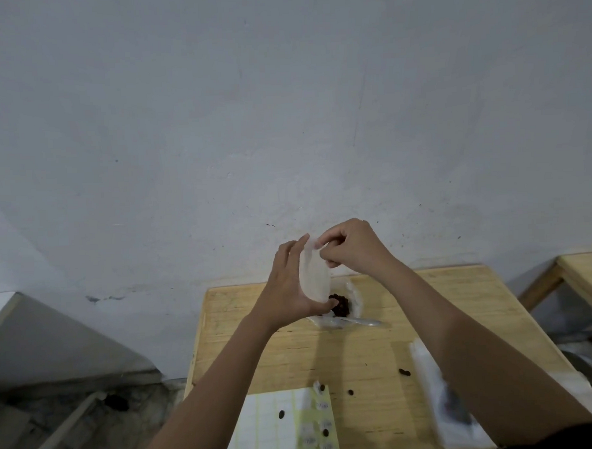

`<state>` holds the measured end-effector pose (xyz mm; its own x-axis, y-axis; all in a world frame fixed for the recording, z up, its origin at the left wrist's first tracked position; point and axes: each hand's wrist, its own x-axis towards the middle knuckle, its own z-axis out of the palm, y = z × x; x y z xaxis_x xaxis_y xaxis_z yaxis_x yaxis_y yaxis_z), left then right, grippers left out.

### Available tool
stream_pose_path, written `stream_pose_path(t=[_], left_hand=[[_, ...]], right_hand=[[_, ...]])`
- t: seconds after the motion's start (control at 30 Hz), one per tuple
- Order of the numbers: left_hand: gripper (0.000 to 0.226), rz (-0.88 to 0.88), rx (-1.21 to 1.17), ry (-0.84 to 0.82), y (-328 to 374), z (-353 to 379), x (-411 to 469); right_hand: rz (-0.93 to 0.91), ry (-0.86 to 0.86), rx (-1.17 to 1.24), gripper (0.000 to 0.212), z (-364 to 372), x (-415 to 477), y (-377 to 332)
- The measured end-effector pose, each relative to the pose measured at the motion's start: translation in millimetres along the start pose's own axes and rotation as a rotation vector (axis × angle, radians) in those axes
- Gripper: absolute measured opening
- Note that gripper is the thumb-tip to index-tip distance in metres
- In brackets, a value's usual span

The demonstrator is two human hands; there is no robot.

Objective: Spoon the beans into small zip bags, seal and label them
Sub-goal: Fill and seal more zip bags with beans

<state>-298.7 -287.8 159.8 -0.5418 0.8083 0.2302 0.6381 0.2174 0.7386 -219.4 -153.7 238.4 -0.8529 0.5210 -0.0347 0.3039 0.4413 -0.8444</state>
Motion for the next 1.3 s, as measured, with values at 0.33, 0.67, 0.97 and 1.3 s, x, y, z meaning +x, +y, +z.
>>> stream_pose_path(t=[0.33, 0.67, 0.97, 1.3], left_hand=[[0.113, -0.021, 0.054, 0.183, -6.7, -4.8, 6.2], [0.11, 0.131, 0.105, 0.165, -8.2, 1.4, 4.6], [0.108, 0.112, 0.053, 0.089, -14.7, -14.6, 2.8], [0.11, 0.129, -0.034, 0.025, -15.6, -17.0, -4.7]], right_hand=[[-0.167, 0.067, 0.008, 0.018, 15.0, -4.8, 8.0], [-0.029, -0.072, -0.311, 0.026, 34.7, 2.4, 7.0], [-0.071, -0.204, -0.393, 0.02, 38.5, 0.0, -2.8], [-0.147, -0.18, -0.493, 0.034, 40.2, 3.5, 1.1]])
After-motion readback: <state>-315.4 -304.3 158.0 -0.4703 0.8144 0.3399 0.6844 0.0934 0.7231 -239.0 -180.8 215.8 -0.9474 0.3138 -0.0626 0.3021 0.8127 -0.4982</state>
